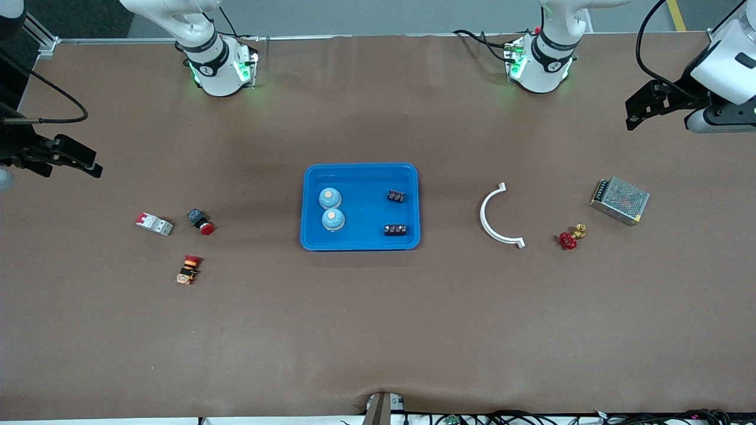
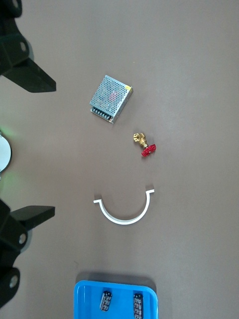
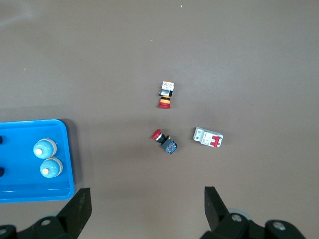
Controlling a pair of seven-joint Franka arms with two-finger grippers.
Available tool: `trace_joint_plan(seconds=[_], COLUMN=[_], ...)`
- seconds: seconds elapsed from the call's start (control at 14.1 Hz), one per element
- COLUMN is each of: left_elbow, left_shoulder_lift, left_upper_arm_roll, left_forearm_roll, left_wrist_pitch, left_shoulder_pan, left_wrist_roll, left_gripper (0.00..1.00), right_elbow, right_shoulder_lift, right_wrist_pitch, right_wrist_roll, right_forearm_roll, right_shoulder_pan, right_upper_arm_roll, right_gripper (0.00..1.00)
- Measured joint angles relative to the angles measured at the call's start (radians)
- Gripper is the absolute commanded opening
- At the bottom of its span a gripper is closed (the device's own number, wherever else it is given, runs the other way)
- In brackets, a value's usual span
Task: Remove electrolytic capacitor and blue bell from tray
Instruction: 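Move both grippers off the rest pose toward the blue tray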
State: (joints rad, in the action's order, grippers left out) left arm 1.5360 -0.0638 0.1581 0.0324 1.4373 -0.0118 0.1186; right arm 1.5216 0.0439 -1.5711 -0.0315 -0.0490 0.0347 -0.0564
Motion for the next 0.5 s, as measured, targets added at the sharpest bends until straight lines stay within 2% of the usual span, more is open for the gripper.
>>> trace_joint_plan(seconds=[0.5], left_elbow=[0.000], left_shoulder_lift=[0.005], left_upper_arm_roll=[0.001], left_forearm_roll=[0.000], left_wrist_pitch=[0.000], left_shoulder_pan=[0.005], left_wrist_roll=[-0.001], left_gripper=[1.00], right_elbow=[0.020], right_shoulder_lift=[0.000], right_wrist_pitch=[-0.004], right_wrist_roll=[0.000], right_forearm_roll=[0.000], right_shoulder_pan=[0.000], right_upper_arm_roll=[-0.001], right_gripper=[1.00])
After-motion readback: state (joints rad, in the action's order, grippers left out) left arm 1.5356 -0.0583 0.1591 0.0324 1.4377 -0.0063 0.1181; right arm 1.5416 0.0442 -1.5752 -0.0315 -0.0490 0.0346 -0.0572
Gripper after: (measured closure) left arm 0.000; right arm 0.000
